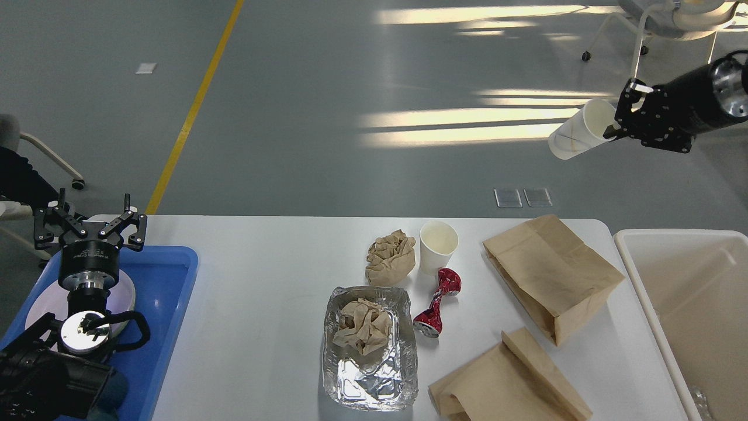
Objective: Tidy desktop
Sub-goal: 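Lift the white paper cup with the right gripper and drop it in the white bin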
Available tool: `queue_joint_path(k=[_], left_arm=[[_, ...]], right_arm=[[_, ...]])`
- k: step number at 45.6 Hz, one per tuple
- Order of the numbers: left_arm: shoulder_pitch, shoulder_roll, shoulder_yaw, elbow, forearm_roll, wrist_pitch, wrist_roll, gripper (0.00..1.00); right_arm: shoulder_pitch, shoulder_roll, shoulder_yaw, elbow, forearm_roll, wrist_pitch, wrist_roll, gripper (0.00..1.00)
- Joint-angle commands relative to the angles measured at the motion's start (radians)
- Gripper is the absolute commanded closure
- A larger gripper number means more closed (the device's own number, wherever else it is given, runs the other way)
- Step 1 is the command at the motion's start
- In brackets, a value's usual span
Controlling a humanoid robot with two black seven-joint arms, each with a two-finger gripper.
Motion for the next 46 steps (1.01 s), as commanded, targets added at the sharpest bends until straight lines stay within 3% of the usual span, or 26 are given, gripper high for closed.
queue_joint_path(k=[1,9,23,25,28,31,46], left_arm=[[0.000,0.000,0.000,0.001,0.000,-0.001,0.000,0.04],[0.000,0.000,0.000,0.001,0.000,-0.001,0.000,0.04],[0.000,0.000,0.000,0.001,0.000,-0.001,0.000,0.04],[0.000,0.000,0.000,0.001,0.000,-0.001,0.000,0.04],[0.000,0.000,0.000,0.001,0.000,-0.001,0.000,0.04],[0.000,0.000,0.000,0.001,0.000,-0.001,0.000,0.04],[-0.002,0.000,0.000,-0.001,0.000,-0.001,0.000,0.04]], right_arm=[[-0.136,-0.079,0.002,-0.014,0.073,-0.099,0.000,1.00],[-0.297,-0.143,0.011,-0.015,0.140,-0.237,0.000,1.00],[-0.648,-0.136,0.088,-0.063,0.135,-0.639,0.002,0.98],[-0.677,-0.108,0.086,-0.076,0.135,-0.674,0.002,0.83],[-0.726,-0.075,0.080,-0.095,0.135,-0.728,0.002,0.37],[-0.762,-0.058,0.082,-0.109,0.137,-0.773,0.003,0.01],[-0.736,-0.019,0.068,-0.090,0.138,-0.773,0.002,0.00]])
